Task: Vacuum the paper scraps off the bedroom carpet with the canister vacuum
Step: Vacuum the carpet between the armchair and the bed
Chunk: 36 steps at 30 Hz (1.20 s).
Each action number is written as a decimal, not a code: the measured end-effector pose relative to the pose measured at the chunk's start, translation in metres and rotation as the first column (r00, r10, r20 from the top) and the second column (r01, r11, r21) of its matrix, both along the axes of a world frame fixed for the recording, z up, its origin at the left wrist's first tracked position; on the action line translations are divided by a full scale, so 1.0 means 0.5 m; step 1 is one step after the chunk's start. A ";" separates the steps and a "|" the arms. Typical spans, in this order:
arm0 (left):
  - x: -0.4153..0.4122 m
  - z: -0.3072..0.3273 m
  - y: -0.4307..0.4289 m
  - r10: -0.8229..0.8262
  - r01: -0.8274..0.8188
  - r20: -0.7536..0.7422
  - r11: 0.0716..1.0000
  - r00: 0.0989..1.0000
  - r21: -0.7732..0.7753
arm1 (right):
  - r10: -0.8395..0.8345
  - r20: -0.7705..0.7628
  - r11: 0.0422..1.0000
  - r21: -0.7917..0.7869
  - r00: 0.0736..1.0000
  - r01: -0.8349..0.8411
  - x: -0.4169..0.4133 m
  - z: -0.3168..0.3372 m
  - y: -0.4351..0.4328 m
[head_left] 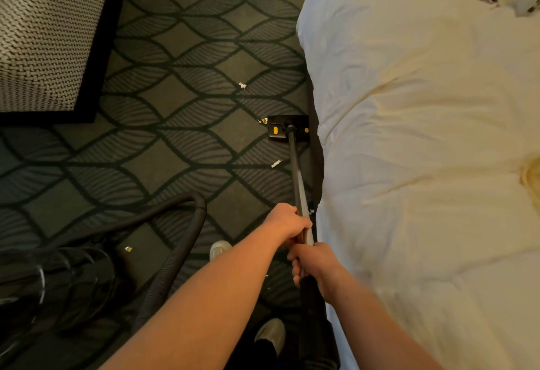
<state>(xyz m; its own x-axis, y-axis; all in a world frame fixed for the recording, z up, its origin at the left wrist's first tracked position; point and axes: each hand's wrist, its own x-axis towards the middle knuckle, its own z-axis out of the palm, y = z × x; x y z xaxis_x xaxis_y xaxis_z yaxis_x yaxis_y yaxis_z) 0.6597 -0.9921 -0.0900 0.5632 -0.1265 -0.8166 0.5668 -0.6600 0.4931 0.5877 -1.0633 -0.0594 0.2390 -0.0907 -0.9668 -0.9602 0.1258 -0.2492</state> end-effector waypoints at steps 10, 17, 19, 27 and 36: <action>-0.050 0.012 0.011 -0.011 0.005 0.063 0.995 0.998 0.099 | -0.011 0.059 0.999 -0.039 0.998 0.013 -0.060 0.017 0.023; -0.010 0.037 0.054 -0.069 0.049 0.109 0.983 0.992 0.178 | -0.109 0.151 0.993 0.068 0.982 0.100 -0.037 0.044 0.079; 0.015 0.046 0.069 -0.054 0.031 0.119 0.982 0.991 0.186 | -0.112 0.174 0.992 0.076 0.978 0.100 -0.017 0.050 0.092; 0.151 0.049 0.133 0.076 -0.094 0.163 0.989 0.984 0.111 | 0.055 0.279 0.998 -0.011 0.959 -0.054 0.120 0.055 0.125; 0.390 -0.001 0.198 0.235 -0.231 0.126 0.972 0.964 -0.044 | 0.189 0.294 0.975 -0.168 0.937 -0.144 0.379 -0.016 0.184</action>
<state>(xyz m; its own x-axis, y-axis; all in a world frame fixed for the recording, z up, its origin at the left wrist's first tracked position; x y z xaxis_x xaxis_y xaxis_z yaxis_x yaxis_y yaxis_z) 0.8545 -0.8931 -0.0906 0.6806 -0.0012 -0.7326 0.6333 -0.5018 0.5892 0.7770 -0.9715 -0.0671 0.5446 -0.1549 -0.8242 -0.8386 -0.0871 -0.5377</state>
